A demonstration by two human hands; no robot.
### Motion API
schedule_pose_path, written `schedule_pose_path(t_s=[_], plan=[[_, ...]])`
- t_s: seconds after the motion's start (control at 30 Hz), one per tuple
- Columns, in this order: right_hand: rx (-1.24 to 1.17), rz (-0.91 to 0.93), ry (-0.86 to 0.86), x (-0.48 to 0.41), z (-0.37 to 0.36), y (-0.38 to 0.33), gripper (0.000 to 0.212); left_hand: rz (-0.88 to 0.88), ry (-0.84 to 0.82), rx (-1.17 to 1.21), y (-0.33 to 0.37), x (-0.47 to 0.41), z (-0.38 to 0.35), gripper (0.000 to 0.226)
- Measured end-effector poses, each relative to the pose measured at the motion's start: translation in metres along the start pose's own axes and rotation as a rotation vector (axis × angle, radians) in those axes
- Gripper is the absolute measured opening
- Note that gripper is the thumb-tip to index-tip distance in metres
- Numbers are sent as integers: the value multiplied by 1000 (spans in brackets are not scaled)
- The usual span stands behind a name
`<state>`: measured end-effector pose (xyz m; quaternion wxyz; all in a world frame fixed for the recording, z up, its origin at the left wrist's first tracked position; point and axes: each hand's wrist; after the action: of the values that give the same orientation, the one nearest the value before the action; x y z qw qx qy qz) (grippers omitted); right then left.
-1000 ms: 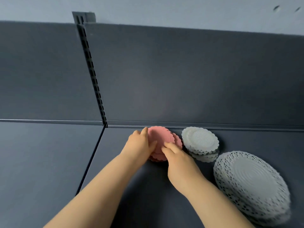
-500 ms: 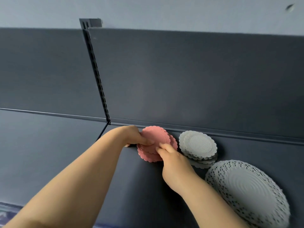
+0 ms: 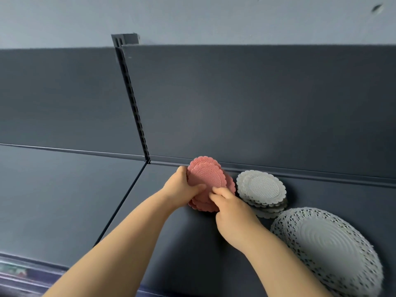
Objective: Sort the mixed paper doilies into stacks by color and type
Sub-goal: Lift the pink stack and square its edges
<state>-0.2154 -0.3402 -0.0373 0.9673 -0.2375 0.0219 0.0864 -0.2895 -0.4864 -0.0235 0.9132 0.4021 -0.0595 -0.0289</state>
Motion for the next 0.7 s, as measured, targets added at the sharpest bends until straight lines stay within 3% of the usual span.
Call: schedule_pose_path(t_s=[0.1, 0.3, 0.47, 0.7], plan=[[-79, 47, 40, 6, 9, 13, 46, -73, 43, 123, -3, 12, 3, 49], [-275, -97, 423, 22, 31, 25, 17, -196, 90, 297, -2, 35, 33, 41], [-505, -85, 230, 21, 39, -6, 73, -350, -6, 343, 3, 63, 68, 43], [-574, 24, 233, 9, 18, -82, 37, -417, 57, 305, -31, 86, 114, 48]])
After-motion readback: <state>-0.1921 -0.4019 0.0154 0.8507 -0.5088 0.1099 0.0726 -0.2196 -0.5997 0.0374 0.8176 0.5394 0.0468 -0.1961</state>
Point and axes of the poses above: each hand's wrist, its own x-axis away from the middle knuckle, its own z-axis out of the back of the hand, y = z × x, and after that the axes turned 1 degree about -z, right-handed
